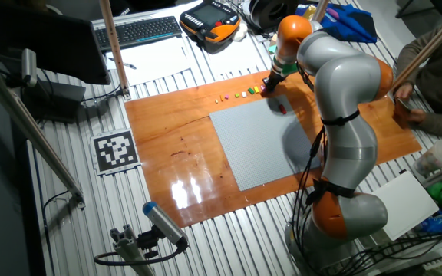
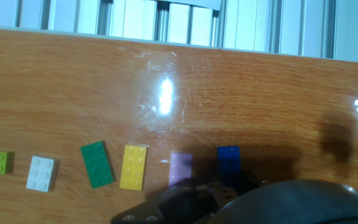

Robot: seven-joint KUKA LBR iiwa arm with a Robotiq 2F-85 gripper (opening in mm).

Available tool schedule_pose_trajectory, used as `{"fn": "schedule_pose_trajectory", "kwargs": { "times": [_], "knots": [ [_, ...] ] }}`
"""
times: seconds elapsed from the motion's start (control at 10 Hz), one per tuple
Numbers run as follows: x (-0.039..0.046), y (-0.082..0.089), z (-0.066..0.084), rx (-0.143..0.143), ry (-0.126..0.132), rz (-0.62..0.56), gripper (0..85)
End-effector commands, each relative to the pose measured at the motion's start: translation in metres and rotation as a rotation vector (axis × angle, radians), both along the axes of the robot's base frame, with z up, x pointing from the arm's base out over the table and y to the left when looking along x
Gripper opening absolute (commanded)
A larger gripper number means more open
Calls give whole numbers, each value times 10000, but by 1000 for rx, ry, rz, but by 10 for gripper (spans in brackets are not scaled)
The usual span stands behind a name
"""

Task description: Stack small Lego blocks one on top of the other

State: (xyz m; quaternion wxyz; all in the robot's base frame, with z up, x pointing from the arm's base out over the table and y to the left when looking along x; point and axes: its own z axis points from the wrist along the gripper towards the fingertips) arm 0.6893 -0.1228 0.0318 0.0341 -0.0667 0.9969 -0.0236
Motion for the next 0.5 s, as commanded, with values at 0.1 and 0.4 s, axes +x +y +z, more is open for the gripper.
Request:
{"fn": "schedule_pose_trajectory", "kwargs": {
  "times": [0.1, 0.4],
  "knots": [
    [-10, 26, 103, 7, 22, 12, 0],
    [-291, 176, 508, -14, 32, -29, 0]
  ]
}}
